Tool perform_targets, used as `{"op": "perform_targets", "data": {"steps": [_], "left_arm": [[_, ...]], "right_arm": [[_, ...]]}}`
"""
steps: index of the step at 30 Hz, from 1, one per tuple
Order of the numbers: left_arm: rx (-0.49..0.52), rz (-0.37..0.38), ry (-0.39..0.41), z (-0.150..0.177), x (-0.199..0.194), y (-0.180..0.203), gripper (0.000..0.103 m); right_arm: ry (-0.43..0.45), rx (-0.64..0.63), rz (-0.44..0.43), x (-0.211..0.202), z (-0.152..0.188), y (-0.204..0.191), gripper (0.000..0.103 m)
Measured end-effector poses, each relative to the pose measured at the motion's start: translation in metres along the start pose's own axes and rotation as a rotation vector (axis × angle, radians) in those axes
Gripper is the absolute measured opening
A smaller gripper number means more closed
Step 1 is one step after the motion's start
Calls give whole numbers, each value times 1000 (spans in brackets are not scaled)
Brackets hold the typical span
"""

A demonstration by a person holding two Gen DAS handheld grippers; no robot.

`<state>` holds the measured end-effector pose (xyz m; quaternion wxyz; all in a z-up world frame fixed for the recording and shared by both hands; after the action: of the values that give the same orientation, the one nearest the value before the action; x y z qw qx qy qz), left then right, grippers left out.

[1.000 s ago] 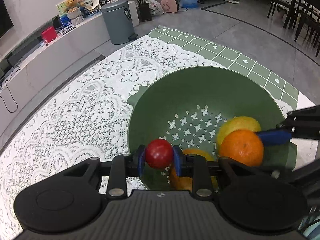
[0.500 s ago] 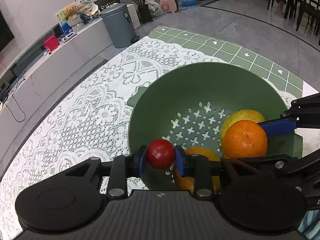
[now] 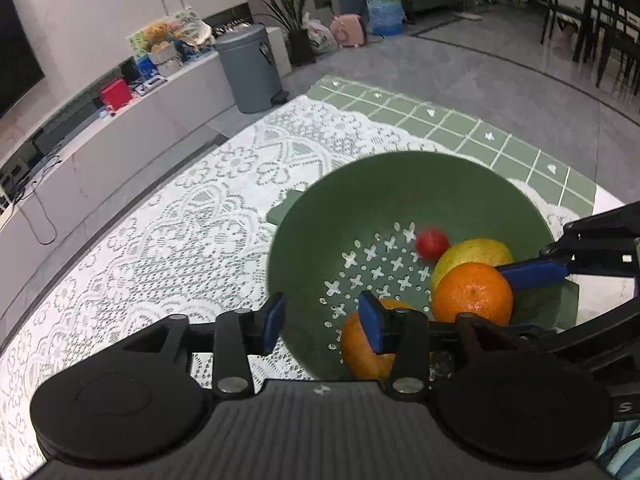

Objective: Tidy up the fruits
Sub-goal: 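Open the left gripper dropping the tomato in the colander while the right gripper releases the orange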

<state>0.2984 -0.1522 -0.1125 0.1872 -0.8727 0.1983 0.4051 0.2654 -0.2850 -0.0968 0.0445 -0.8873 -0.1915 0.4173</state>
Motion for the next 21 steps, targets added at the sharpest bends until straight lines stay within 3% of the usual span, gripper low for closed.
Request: {"op": "perform_targets", "data": {"steps": [3, 12, 17, 19, 21], "left_arm": [[-15, -44, 26, 2, -9, -5, 59], [-150, -76, 59, 23, -38, -28, 60], [-155, -117, 94, 38, -54, -34, 63], [-159, -118, 88, 45, -58, -35, 63], [-170, -118, 81, 53, -62, -38, 63]], "right_arm": [[-6, 2, 8, -1, 1, 0, 45], [-4, -18, 36, -1, 3, -5, 46], [2, -11, 44, -1, 3, -5, 46], [10, 2, 47, -2, 2, -4, 53], [15, 4, 78, -2, 2, -2, 65]]}}
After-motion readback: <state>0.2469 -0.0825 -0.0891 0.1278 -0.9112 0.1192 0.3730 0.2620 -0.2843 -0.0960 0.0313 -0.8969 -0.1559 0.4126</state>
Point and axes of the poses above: each gripper's, at about its wrist camera, not at the fingertips, and x roughly the way its jaws point, y to its right, z to its underside, the point moved 8 cm from there along x, roughly the way its jaws point, and after that the axes turned 2 degrees about z, right-handed, at the moved point
